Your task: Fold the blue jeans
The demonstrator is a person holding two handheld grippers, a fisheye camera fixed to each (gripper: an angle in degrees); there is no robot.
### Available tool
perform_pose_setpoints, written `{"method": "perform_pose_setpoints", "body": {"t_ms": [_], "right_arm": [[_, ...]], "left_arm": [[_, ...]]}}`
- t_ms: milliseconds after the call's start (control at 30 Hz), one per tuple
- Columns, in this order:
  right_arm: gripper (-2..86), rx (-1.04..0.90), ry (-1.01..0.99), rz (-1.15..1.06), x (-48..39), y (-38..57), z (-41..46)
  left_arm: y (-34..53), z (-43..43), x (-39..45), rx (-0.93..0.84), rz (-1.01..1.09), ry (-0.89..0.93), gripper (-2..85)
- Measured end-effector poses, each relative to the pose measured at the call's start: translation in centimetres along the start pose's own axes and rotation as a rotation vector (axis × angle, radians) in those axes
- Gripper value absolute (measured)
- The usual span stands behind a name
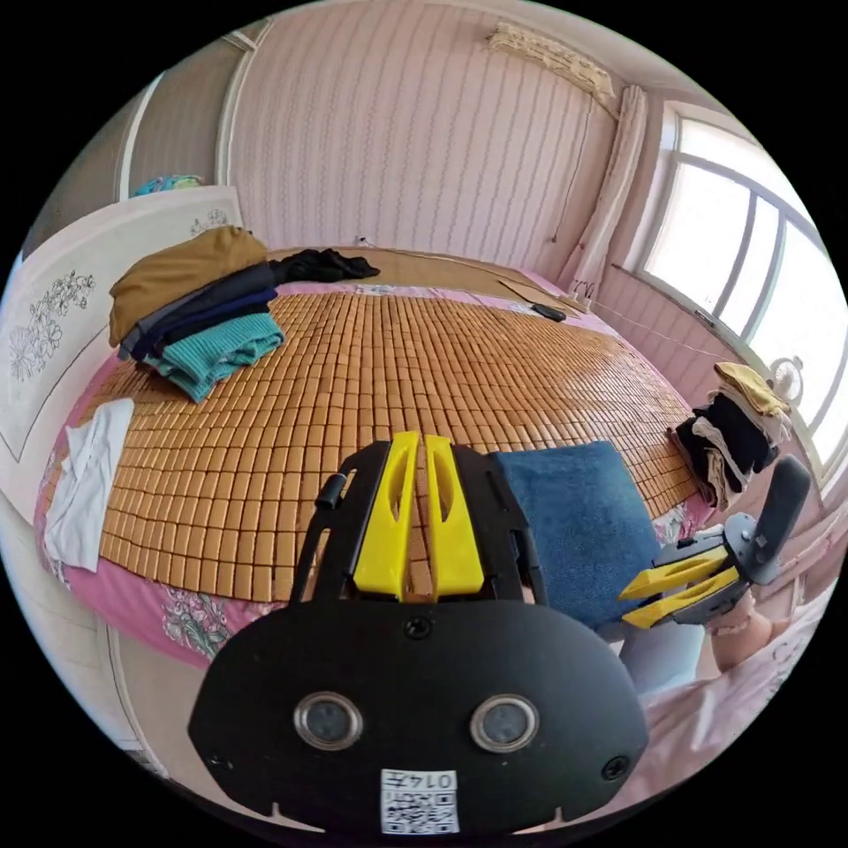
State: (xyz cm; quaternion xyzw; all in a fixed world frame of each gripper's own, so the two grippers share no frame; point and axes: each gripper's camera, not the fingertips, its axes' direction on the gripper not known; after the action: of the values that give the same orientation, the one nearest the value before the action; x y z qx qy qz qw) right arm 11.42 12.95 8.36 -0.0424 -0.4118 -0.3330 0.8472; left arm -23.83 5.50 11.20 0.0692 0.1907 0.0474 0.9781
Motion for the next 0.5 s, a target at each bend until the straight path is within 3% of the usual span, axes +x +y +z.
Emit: {"method": "perform_pose_setpoints", "body": {"t_ms": [233, 400, 500], "right_arm": [[0.7, -0.029, 0.128, 0.173, 2.6, 7.5, -4.1], [-0.1, -0.195, 0.133, 0.3, 4.2, 11.8, -2.5], [-0.3, -0.223, 0.138, 0.306, 3.9, 12.5, -2.8]], "left_arm": [[6.3, 0.3, 5.3, 0.019, 0.087, 0.212, -1.0], [8.7, 4.4, 8.8, -0.057, 0.213, 0.093, -0.8], [8.8, 3.6, 7.6, -0.032, 0.119, 0.125, 0.0]]}}
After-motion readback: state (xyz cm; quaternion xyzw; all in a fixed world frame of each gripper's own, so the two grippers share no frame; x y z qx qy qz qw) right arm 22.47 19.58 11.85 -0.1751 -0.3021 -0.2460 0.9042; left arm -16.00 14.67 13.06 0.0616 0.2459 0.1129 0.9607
